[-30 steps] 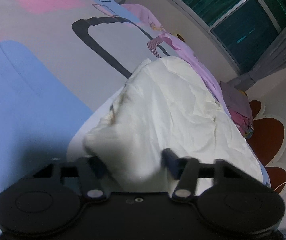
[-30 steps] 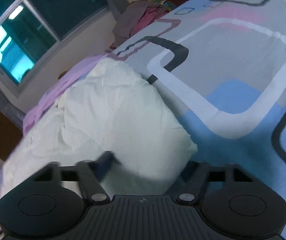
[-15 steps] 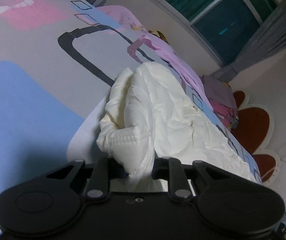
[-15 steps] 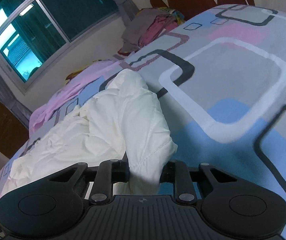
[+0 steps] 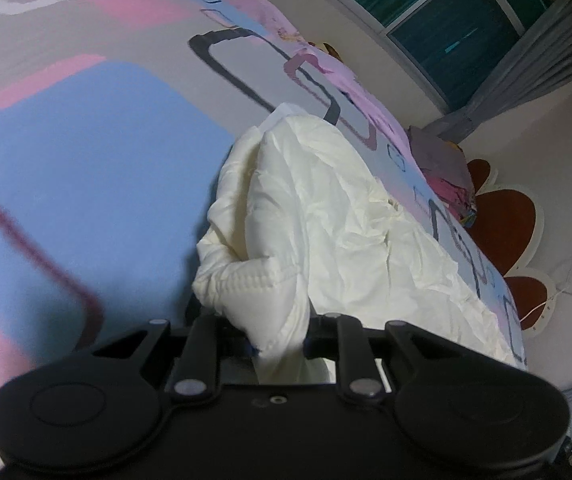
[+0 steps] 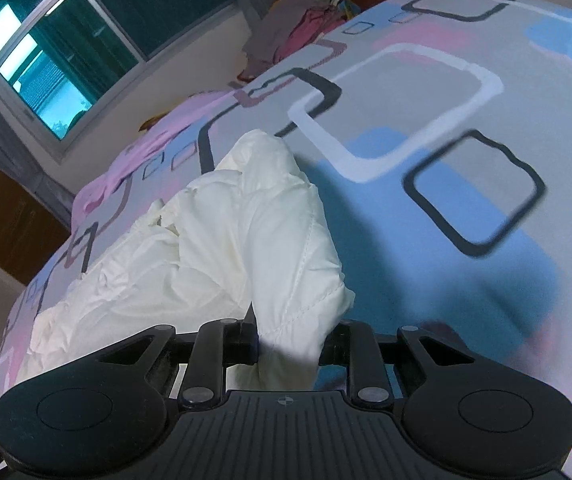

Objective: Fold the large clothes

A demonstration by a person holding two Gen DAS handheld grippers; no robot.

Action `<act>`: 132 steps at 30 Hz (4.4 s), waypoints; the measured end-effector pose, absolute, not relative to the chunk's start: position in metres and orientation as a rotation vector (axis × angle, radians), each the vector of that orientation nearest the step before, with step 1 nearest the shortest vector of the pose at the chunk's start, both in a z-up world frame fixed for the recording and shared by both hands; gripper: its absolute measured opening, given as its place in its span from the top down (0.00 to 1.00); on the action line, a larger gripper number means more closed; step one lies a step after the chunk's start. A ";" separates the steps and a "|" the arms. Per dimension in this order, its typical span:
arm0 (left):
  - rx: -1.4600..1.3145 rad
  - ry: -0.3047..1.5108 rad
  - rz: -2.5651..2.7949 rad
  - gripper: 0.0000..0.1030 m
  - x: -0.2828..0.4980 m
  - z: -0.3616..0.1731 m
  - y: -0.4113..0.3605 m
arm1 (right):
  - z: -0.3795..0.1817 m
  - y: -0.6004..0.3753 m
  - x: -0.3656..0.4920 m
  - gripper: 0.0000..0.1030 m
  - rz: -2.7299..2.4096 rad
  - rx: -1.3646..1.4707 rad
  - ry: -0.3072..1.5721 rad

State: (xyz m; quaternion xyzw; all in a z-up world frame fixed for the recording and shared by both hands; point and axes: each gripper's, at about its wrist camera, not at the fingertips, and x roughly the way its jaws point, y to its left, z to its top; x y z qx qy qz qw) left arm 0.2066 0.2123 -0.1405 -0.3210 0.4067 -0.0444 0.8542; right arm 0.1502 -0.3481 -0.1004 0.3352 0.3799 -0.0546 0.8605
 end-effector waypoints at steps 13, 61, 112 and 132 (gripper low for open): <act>-0.606 0.851 -0.005 0.81 0.140 -0.140 0.198 | -0.110 -0.364 0.091 0.78 -0.013 0.704 0.815; -0.006 0.647 0.107 0.08 0.228 -0.161 0.120 | -0.128 -0.142 0.243 0.44 0.122 0.062 0.640; -0.521 1.016 -0.329 0.80 0.264 -0.161 0.221 | -0.154 -0.113 0.218 0.43 0.192 -0.091 0.801; -0.564 0.863 -0.532 0.84 0.251 -0.041 0.040 | -0.127 -0.173 0.223 0.43 0.403 -0.025 0.810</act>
